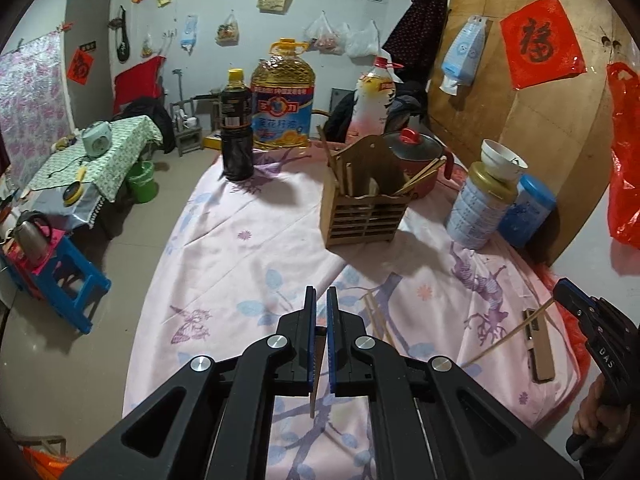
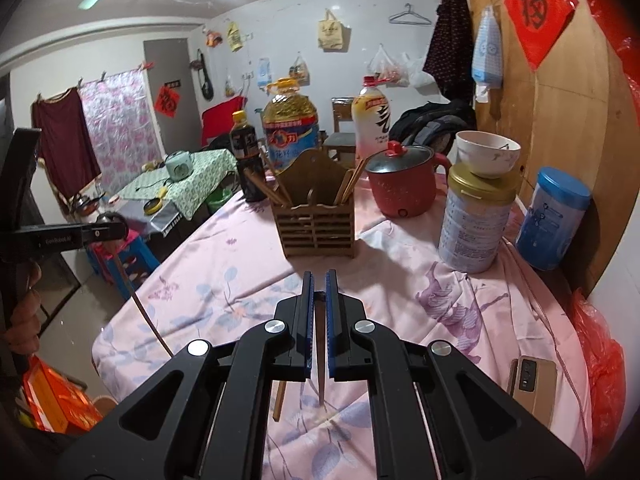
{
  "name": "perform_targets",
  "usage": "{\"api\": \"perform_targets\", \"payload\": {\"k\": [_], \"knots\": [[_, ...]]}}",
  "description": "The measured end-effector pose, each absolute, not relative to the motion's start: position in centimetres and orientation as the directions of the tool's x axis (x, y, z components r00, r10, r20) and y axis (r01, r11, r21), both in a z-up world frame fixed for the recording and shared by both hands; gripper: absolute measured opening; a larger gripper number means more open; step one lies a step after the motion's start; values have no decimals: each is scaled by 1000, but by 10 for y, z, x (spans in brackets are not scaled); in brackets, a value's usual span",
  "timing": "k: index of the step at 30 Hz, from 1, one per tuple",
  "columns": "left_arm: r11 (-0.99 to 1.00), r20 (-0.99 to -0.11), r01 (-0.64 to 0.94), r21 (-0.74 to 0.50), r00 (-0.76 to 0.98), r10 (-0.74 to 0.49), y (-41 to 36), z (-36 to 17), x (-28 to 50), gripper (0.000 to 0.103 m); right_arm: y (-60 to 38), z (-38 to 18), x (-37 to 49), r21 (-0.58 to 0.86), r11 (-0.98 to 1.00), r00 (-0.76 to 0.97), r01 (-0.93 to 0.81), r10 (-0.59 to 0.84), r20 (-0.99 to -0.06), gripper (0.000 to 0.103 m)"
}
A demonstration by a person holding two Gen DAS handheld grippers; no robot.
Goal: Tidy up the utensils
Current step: 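Lift both chopsticks and carry them to the wooden holder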
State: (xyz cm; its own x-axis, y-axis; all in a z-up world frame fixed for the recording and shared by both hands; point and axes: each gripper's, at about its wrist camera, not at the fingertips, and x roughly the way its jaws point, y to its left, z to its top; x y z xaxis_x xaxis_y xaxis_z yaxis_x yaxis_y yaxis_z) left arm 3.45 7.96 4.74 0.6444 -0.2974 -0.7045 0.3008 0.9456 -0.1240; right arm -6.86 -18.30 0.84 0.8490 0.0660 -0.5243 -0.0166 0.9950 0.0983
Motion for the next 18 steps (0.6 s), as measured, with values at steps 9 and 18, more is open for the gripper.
{"api": "perform_targets", "payload": {"k": [9, 18], "knots": [[902, -706, 415, -118, 604, -370, 79, 63, 70, 5, -177, 25, -65, 131, 984, 864, 123, -41, -501, 6], [853, -673, 511, -110, 593, -442, 43, 94, 113, 5, -190, 41, -49, 152, 978, 876, 140, -51, -479, 6]]}}
